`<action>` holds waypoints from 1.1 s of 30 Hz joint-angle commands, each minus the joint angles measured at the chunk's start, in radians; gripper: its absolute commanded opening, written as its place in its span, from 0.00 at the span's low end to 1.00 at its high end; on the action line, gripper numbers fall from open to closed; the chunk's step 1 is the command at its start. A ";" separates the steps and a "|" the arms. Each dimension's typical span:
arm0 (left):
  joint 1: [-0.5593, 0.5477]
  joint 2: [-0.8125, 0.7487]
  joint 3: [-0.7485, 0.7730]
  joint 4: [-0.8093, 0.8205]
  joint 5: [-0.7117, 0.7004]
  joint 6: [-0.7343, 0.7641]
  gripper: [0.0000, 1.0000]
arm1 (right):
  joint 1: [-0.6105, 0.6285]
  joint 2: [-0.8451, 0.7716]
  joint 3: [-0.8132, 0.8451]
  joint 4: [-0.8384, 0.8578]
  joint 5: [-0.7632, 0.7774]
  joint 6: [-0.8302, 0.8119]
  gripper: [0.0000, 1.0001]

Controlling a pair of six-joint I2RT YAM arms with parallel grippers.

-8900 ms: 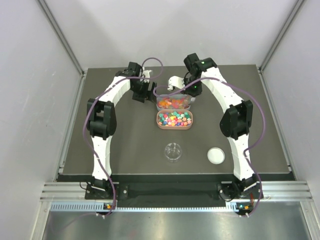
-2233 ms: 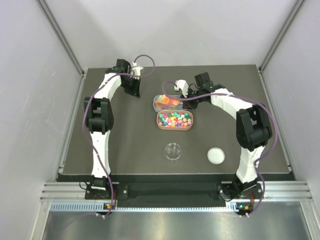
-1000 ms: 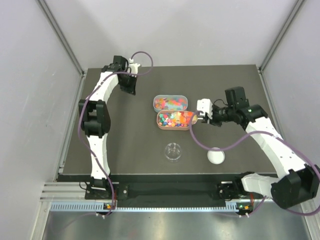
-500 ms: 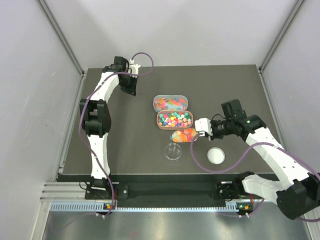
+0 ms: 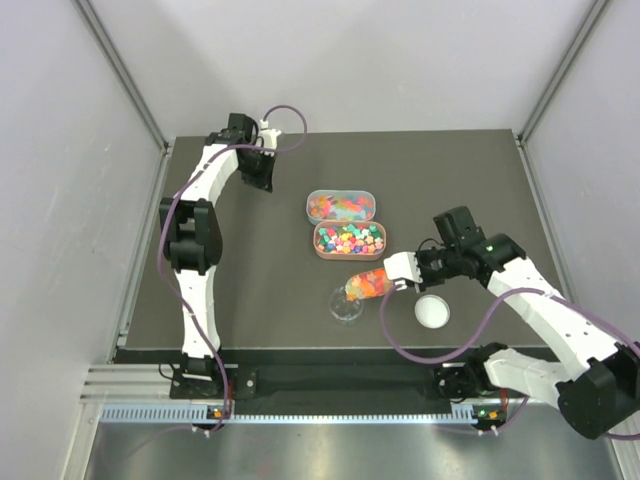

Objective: Pack the candies
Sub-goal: Place the fake candies in the packing bottle.

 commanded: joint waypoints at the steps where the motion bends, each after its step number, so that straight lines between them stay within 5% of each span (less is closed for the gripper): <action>1: 0.005 -0.031 -0.002 0.007 0.040 -0.010 0.03 | 0.042 0.010 0.002 0.018 0.005 -0.032 0.00; 33: 0.010 -0.039 0.000 0.013 0.117 -0.036 0.04 | 0.168 0.117 0.083 -0.046 0.205 -0.050 0.00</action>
